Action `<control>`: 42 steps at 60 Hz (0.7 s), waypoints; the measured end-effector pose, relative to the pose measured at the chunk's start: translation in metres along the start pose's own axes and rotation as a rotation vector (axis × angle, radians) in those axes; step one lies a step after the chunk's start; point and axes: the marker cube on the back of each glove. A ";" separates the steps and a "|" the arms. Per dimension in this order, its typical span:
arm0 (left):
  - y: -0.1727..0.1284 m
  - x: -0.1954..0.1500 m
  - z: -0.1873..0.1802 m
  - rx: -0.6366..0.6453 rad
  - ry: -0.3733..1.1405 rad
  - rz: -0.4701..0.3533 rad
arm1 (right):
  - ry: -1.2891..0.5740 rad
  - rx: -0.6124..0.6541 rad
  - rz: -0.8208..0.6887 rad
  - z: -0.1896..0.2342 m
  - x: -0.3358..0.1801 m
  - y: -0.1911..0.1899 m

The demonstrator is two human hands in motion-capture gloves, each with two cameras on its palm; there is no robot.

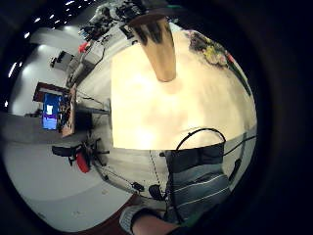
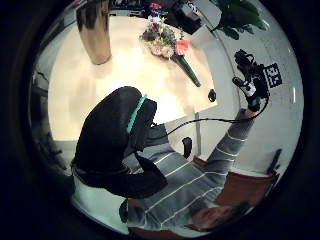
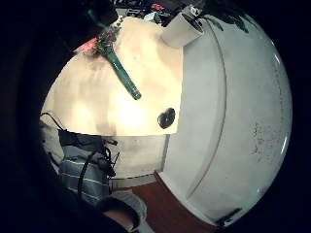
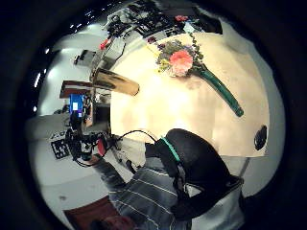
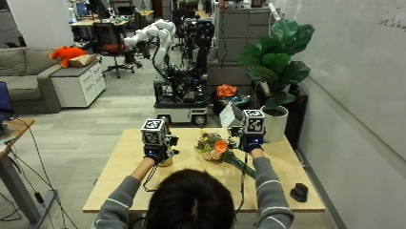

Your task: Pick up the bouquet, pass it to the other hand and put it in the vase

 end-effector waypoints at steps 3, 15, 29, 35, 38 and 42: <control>0.006 0.004 -0.001 -0.022 0.013 0.012 | 0.004 0.110 -0.074 0.001 0.005 -0.014; 0.009 0.001 0.003 -0.044 0.029 0.008 | -0.023 0.122 -0.010 0.005 0.027 -0.033; 0.009 -0.001 0.022 -0.081 0.071 0.018 | -0.037 -0.179 0.222 0.031 0.054 -0.038; 0.004 0.001 0.034 -0.091 0.061 0.026 | -0.031 0.088 0.150 0.040 0.065 -0.060; -0.006 -0.002 0.036 0.020 0.006 0.021 | -0.042 0.049 0.169 0.057 0.073 -0.071; 0.018 0.011 0.030 -0.078 0.030 0.025 | -0.063 -0.016 0.186 0.085 0.081 -0.087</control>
